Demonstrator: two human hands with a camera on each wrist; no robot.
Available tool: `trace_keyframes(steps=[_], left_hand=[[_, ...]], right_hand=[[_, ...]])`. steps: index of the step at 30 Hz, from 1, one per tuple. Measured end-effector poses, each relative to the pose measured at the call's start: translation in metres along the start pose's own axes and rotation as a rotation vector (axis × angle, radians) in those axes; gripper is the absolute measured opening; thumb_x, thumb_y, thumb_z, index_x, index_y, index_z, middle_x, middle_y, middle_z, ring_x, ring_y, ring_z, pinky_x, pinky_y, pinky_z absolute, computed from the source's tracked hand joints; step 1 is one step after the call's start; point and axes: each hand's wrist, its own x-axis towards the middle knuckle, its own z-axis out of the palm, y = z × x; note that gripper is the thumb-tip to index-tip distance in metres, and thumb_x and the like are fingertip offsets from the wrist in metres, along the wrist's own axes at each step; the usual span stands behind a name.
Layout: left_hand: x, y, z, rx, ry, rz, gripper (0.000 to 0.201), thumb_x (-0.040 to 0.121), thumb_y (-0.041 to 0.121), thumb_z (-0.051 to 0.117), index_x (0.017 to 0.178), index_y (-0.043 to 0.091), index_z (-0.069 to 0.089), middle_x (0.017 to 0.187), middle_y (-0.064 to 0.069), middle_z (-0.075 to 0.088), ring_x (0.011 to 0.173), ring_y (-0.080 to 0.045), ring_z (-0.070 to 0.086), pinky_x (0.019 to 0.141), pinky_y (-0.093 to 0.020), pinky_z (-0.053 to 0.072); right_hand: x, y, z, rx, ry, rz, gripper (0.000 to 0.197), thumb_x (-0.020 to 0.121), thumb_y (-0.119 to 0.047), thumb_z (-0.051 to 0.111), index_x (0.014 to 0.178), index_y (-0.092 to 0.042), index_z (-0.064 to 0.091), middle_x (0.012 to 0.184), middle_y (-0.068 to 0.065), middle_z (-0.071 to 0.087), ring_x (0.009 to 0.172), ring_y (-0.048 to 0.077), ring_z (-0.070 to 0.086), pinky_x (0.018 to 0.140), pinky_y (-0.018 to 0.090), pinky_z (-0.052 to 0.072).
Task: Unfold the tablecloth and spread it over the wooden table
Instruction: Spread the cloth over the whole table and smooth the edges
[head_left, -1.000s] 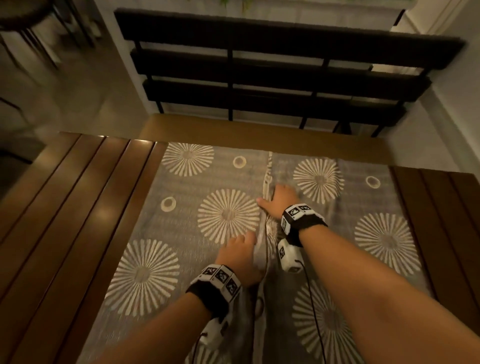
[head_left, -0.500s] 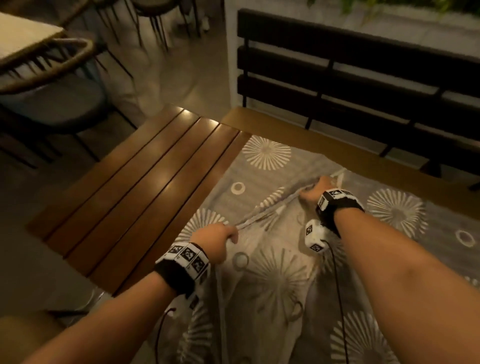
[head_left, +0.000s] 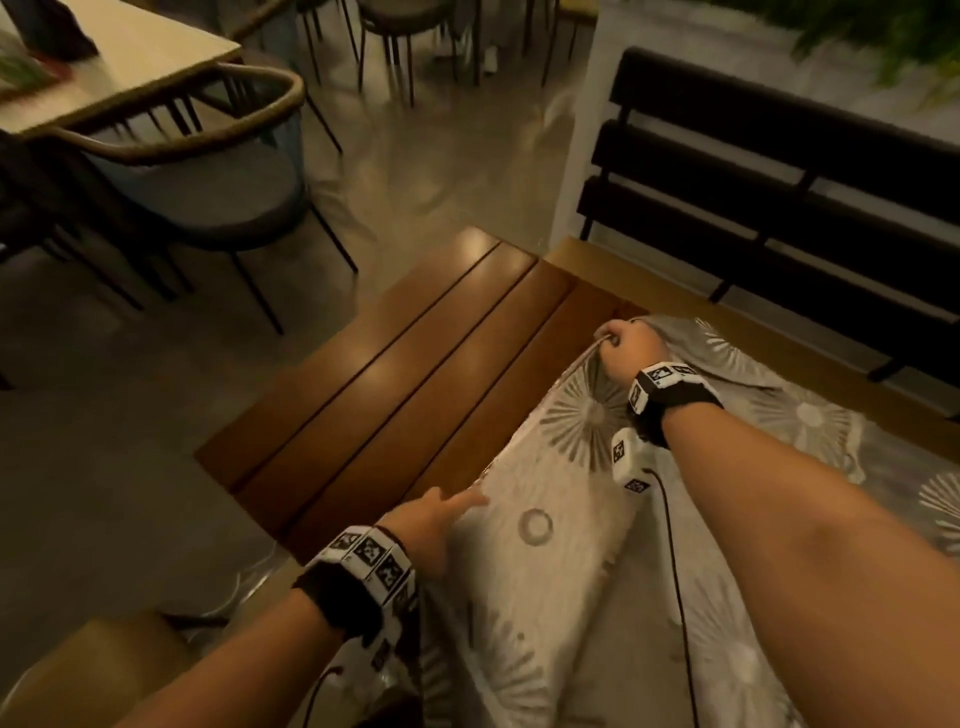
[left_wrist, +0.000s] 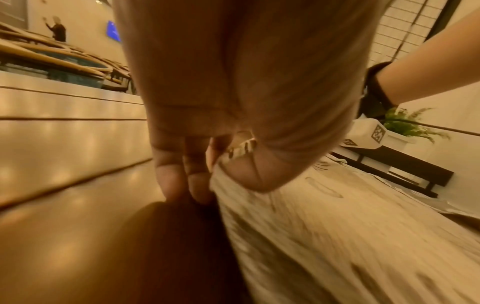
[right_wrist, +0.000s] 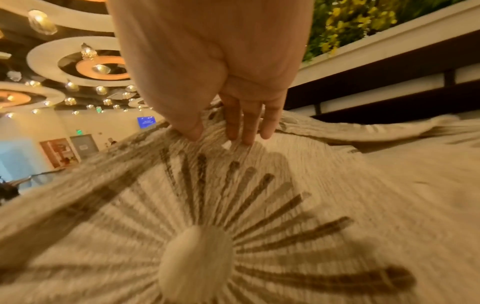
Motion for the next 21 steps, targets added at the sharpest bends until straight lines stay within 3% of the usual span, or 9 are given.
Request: trace_keyframes(steps=[2,5,8,10,12,15,17,19,21], left_hand=[[-0.005,-0.044,-0.013,-0.083,0.151,0.017,0.043,0.086,0.01,0.053,0.114,0.043,0.053,0.126,-0.002,0.056,0.111,-0.026,0.057,0.089,-0.036,0.049],[-0.012,-0.107,-0.039,-0.326,0.46,-0.047,0.041,0.072,-0.002,0.049,0.072,0.037,0.057,0.099,-0.001,0.066,0.097,-0.025,0.062,0.085,-0.03,0.047],[-0.016,-0.156,-0.06,-0.458,0.742,-0.037,0.035,0.064,0.006,0.046,0.083,0.023,0.07,0.086,-0.001,0.057,0.082,-0.024,0.058,0.078,-0.024,0.041],[-0.017,-0.183,-0.069,-0.425,0.867,-0.029,0.046,0.064,0.014,0.047,0.103,0.012,0.071,0.089,-0.001,0.051,0.08,-0.02,0.052,0.079,-0.023,0.04],[-0.016,-0.206,-0.075,-0.311,0.866,-0.12,0.056,0.069,0.016,0.049,0.123,0.008,0.062,0.099,-0.009,0.051,0.09,-0.028,0.05,0.086,-0.036,0.046],[-0.018,-0.223,-0.076,-0.105,0.668,-0.429,0.066,0.083,0.022,0.054,0.145,0.014,0.036,0.137,-0.015,0.037,0.121,-0.036,0.034,0.102,-0.047,0.037],[-0.021,-0.224,-0.071,-0.051,0.707,-0.365,0.059,0.082,0.026,0.058,0.139,0.019,0.045,0.138,-0.015,0.039,0.123,-0.039,0.037,0.099,-0.051,0.041],[-0.02,-0.223,-0.057,-0.013,0.725,-0.13,0.048,0.08,0.032,0.058,0.127,0.023,0.056,0.134,-0.014,0.048,0.12,-0.039,0.045,0.095,-0.053,0.046],[-0.017,-0.223,-0.043,-0.005,0.55,-0.045,0.051,0.087,0.05,0.042,0.135,0.036,0.047,0.151,-0.009,0.033,0.138,-0.033,0.029,0.108,-0.048,0.035]], right_hand=[[0.014,-0.032,0.015,-0.014,0.004,-0.002,0.026,0.093,-0.019,0.043,0.109,-0.02,0.063,0.12,0.016,0.055,0.102,0.036,0.057,0.089,0.041,0.048],[0.035,-0.078,0.037,0.033,0.01,-0.007,0.027,0.095,-0.018,0.043,0.114,-0.018,0.061,0.126,0.017,0.048,0.104,0.037,0.056,0.092,0.043,0.047],[0.057,-0.121,0.059,0.154,-0.017,-0.085,0.039,0.095,-0.013,0.044,0.132,-0.021,0.051,0.14,0.015,0.043,0.119,0.034,0.052,0.098,0.036,0.042],[0.07,-0.148,0.073,0.244,-0.119,-0.163,0.063,0.094,-0.01,0.047,0.15,-0.028,0.023,0.151,0.013,0.037,0.127,0.031,0.049,0.1,0.034,0.04],[0.078,-0.168,0.088,0.166,-0.238,-0.215,0.083,0.092,-0.008,0.048,0.152,-0.035,-0.004,0.147,0.021,0.042,0.112,0.036,0.059,0.09,0.038,0.05],[0.088,-0.182,0.109,0.019,-0.326,-0.22,0.088,0.09,-0.009,0.053,0.153,-0.027,-0.005,0.136,0.026,0.05,0.079,0.024,0.059,0.059,0.026,0.045],[0.093,-0.185,0.118,0.013,-0.304,-0.165,0.078,0.086,-0.018,0.059,0.151,-0.019,0.016,0.141,0.021,0.047,0.105,0.027,0.058,0.081,0.032,0.05],[0.096,-0.186,0.127,-0.1,-0.297,-0.123,0.065,0.084,-0.033,0.061,0.141,-0.014,0.036,0.144,0.018,0.044,0.126,0.034,0.048,0.103,0.043,0.043],[0.095,-0.187,0.137,-0.244,-0.382,-0.109,0.073,0.084,-0.048,0.059,0.146,-0.021,0.032,0.155,0.014,0.027,0.14,0.037,0.027,0.112,0.049,0.03]])
